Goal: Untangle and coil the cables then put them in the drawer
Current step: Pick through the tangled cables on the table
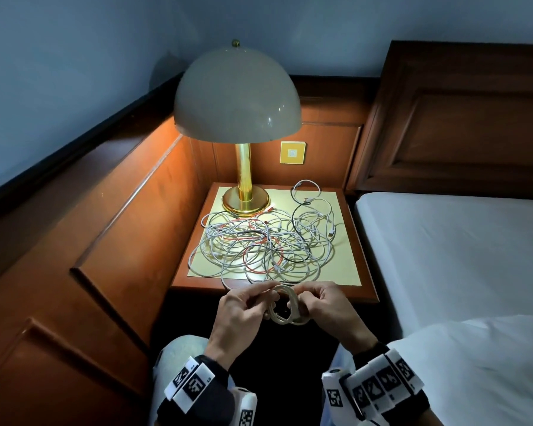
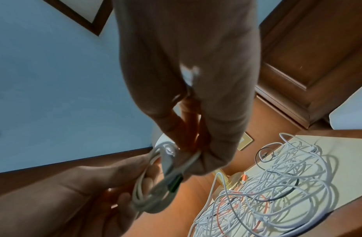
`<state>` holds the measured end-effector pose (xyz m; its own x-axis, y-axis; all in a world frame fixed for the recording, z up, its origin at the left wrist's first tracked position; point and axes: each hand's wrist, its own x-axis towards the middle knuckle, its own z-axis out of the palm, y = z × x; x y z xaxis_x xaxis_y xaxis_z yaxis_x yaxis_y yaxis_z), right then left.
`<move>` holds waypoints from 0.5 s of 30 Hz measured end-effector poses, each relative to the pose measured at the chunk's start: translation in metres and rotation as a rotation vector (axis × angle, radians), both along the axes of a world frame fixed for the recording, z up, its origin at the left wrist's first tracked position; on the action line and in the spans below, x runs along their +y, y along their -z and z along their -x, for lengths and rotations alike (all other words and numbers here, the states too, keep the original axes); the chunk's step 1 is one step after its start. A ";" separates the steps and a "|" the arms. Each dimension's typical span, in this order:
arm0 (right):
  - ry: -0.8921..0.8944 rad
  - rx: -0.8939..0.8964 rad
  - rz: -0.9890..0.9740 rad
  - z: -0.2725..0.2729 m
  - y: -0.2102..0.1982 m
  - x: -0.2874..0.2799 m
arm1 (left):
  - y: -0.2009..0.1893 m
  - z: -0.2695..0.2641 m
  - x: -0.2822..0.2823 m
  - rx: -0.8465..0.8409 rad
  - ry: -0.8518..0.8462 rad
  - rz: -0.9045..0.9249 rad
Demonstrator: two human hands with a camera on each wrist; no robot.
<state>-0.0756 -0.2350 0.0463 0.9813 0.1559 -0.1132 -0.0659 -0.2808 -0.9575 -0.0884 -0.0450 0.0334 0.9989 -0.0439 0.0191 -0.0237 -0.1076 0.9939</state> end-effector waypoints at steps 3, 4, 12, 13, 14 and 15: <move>-0.093 0.038 -0.053 0.002 -0.007 0.000 | -0.001 -0.001 0.004 0.035 0.017 0.030; -0.120 0.038 -0.056 0.003 -0.008 0.000 | 0.000 -0.001 0.004 0.046 0.028 0.047; -0.135 0.052 -0.257 0.007 -0.003 -0.003 | 0.001 0.001 0.003 0.110 0.060 0.302; -0.127 0.076 -0.303 0.007 -0.003 -0.002 | 0.000 0.000 0.003 0.125 0.067 0.343; -0.126 0.104 -0.342 0.007 -0.001 -0.002 | 0.000 0.000 0.002 0.144 0.077 0.381; -0.129 0.132 -0.376 0.007 0.001 -0.001 | -0.001 0.000 0.002 0.169 0.084 0.419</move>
